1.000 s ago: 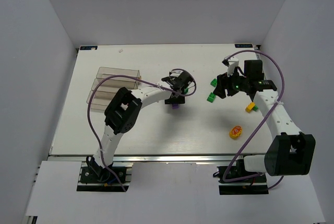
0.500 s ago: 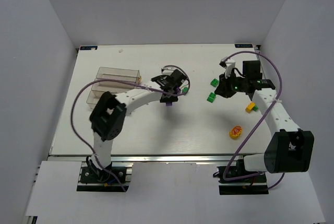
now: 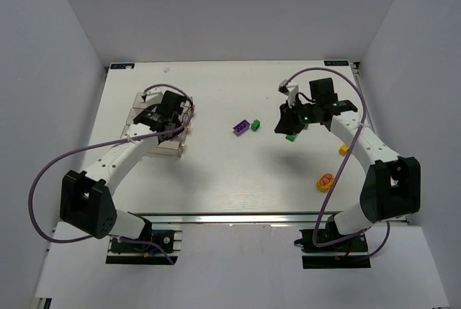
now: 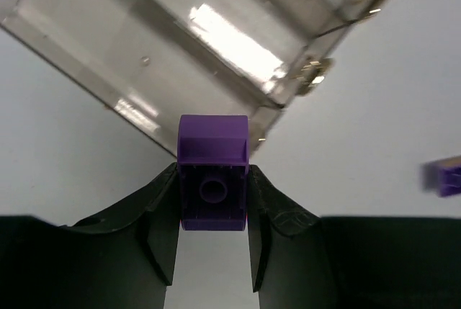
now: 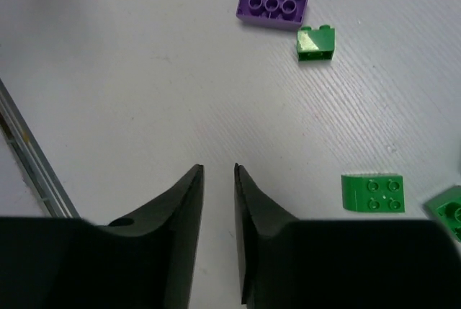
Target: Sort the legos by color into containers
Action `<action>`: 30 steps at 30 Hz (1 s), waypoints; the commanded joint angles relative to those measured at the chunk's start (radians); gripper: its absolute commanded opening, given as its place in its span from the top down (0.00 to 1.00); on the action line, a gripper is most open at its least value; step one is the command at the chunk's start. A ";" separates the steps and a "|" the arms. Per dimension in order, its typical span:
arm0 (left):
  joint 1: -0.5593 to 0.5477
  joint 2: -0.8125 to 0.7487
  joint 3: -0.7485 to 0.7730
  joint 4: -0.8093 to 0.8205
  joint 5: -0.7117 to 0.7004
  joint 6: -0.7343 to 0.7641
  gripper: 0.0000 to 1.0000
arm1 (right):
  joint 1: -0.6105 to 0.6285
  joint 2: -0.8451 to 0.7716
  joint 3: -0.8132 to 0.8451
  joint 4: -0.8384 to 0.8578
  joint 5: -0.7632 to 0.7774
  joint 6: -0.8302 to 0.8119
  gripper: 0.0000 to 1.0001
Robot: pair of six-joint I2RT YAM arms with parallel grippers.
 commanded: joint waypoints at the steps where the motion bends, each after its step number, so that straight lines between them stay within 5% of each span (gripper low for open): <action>1: 0.048 -0.025 -0.073 0.020 0.010 0.001 1.00 | 0.035 0.032 0.083 0.032 -0.001 -0.017 0.69; 3: 0.080 -0.009 -0.088 0.036 0.019 0.018 1.00 | 0.046 0.066 0.118 0.038 0.002 -0.029 0.46; 8: 0.119 0.091 -0.045 0.061 0.021 0.061 0.89 | 0.101 0.173 0.203 0.026 0.010 -0.140 0.28; 13: 0.156 0.125 -0.018 0.088 0.042 0.090 0.73 | 0.146 0.274 0.295 -0.028 0.013 -0.255 0.26; 17: 0.176 0.133 -0.027 0.088 0.065 0.090 0.48 | 0.172 0.336 0.347 -0.011 0.013 -0.363 0.22; 22: 0.185 0.070 -0.071 0.100 0.105 0.076 0.20 | 0.175 0.411 0.407 -0.060 -0.027 -0.740 0.16; 30: 0.185 -0.059 -0.065 0.065 0.150 0.064 0.14 | 0.191 0.623 0.597 -0.301 -0.030 -1.253 0.11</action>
